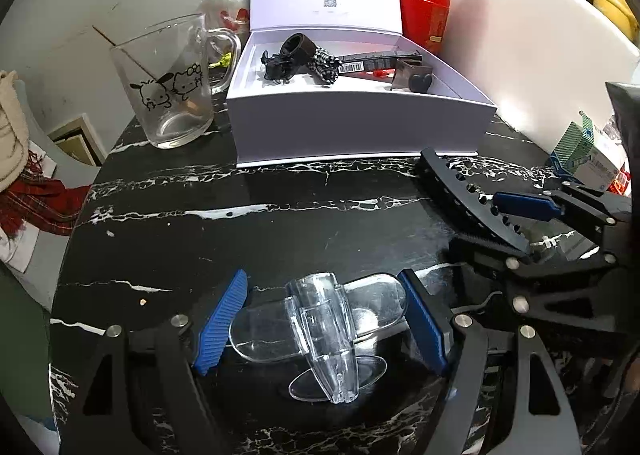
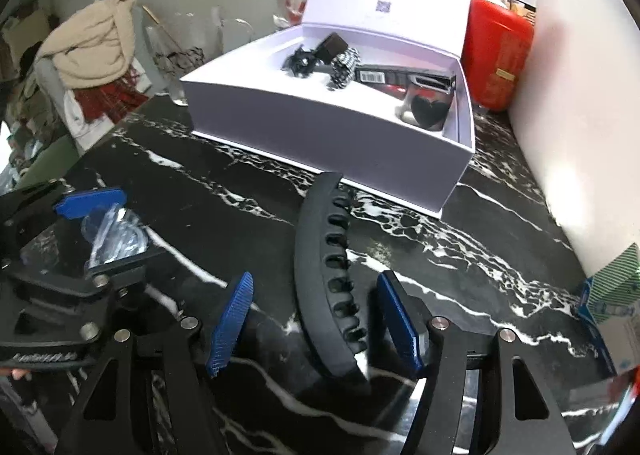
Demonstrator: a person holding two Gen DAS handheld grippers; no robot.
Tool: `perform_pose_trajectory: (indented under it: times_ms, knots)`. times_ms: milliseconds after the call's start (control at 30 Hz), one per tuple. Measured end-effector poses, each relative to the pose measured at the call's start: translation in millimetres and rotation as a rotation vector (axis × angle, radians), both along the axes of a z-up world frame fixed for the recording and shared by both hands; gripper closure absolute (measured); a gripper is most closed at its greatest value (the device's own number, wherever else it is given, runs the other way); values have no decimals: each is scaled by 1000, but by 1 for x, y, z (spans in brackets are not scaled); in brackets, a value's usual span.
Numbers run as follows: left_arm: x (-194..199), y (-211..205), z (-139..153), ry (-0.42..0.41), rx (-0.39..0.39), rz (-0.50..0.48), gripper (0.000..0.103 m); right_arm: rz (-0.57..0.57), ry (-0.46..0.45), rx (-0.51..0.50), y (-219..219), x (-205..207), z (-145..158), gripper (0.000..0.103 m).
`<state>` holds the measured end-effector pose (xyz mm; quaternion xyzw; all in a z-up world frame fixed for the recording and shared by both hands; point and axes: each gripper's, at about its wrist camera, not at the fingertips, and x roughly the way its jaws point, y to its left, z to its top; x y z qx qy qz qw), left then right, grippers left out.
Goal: Organize rigid objects
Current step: 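Grasp the clear plastic clip with the left tool while the right tool grasps the black claw clip, then carry the clear clip and black claw clip with both tools over the white box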
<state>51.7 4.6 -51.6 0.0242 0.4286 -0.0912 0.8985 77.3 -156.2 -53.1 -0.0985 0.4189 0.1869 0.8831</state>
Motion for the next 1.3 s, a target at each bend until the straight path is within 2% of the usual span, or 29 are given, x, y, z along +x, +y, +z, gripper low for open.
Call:
perform_pose_trajectory:
  times_ms: [33,100,267,733,900,1300]
  knots:
    - [0,0,0,1,1,1,26,1,-4,14,-1,0,0,52]
    - [1,1,-1,4,0,2,26,0,-23,25,-1,-1,0,74]
    - [3,-1,3,6,-4,-3,26,24,25,113,-8,2,2,75]
    - [0,-21,35,-58,1,-44,26,-51,13,146,-34,-23,22,75]
    - [-3,-29,42,-71,-8,-55,26,-39,21,195,-43,-31,29,75]
    - [-13,-45,67,-117,5,-64,26,-36,-24,212,-52,-57,55,74]
